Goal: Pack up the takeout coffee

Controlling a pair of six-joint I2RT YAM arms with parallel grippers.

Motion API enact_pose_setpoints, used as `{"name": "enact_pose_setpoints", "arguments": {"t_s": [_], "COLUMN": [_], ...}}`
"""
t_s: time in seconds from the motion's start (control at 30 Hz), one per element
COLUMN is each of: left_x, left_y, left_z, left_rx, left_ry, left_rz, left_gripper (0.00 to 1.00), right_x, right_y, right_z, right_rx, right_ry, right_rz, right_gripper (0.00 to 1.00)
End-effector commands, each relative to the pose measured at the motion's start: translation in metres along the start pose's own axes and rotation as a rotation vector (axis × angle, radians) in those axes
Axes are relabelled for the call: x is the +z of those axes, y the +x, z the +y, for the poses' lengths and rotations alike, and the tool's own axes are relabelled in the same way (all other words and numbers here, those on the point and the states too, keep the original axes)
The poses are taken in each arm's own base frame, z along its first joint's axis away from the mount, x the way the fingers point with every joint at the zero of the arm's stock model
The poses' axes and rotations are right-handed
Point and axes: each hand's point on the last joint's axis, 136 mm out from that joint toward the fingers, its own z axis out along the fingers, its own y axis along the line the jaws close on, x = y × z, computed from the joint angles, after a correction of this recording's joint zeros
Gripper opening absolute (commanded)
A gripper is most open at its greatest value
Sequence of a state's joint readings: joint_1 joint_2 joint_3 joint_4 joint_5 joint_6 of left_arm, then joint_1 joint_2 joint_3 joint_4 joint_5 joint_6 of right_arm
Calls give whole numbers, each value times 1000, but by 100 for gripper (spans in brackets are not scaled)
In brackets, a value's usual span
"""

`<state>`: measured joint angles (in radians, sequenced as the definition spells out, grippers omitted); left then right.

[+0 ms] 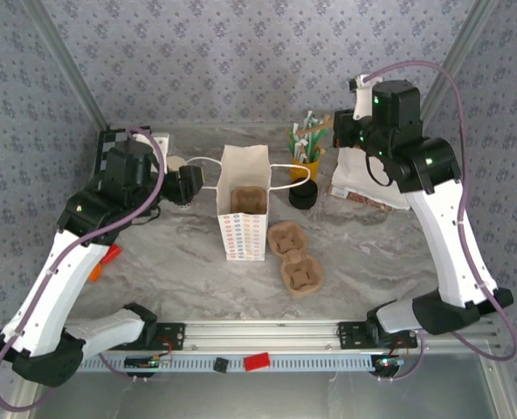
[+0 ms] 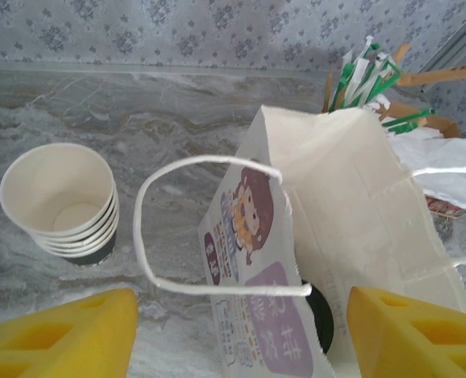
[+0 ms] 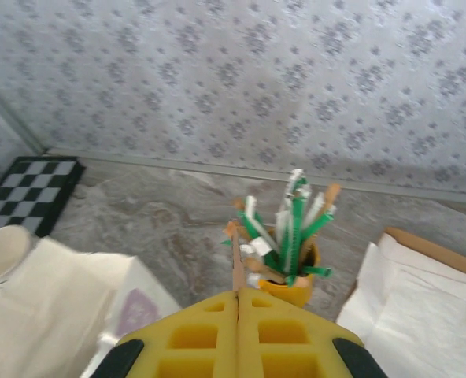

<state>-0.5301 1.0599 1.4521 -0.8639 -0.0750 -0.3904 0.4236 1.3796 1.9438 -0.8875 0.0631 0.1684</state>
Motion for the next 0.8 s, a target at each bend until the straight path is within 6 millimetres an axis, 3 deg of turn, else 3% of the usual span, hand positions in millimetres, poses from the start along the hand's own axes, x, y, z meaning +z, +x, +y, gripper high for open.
{"name": "enact_pose_setpoints", "arguments": {"t_s": [0.0,0.17,0.3,0.4,0.57,0.77], "left_x": [-7,-9,-11,-11,-10,-8], "left_y": [6,18,24,26,26,23], "left_z": [9,19,22,24,22,15], "left_rx": [-29,-56,-77,-92,-95,-87], "left_ry": [-24,-58,-58,-66,-54,-19], "left_rz": [-12,-3,-5,-6,-7,-8], "left_gripper": [71,71,71,71,71,71], "right_x": [-24,-49,-64,-66,-48,-10], "right_y": [-8,-11,-11,-1,20,39], "right_z": [23,66,88,99,102,106], "right_rx": [7,-52,-87,-92,-95,-145], "right_ry": [-71,-207,-274,-307,-272,-205], "right_rz": [-34,-54,-61,-20,68,145], "right_gripper": [0,0,0,0,0,0]}}
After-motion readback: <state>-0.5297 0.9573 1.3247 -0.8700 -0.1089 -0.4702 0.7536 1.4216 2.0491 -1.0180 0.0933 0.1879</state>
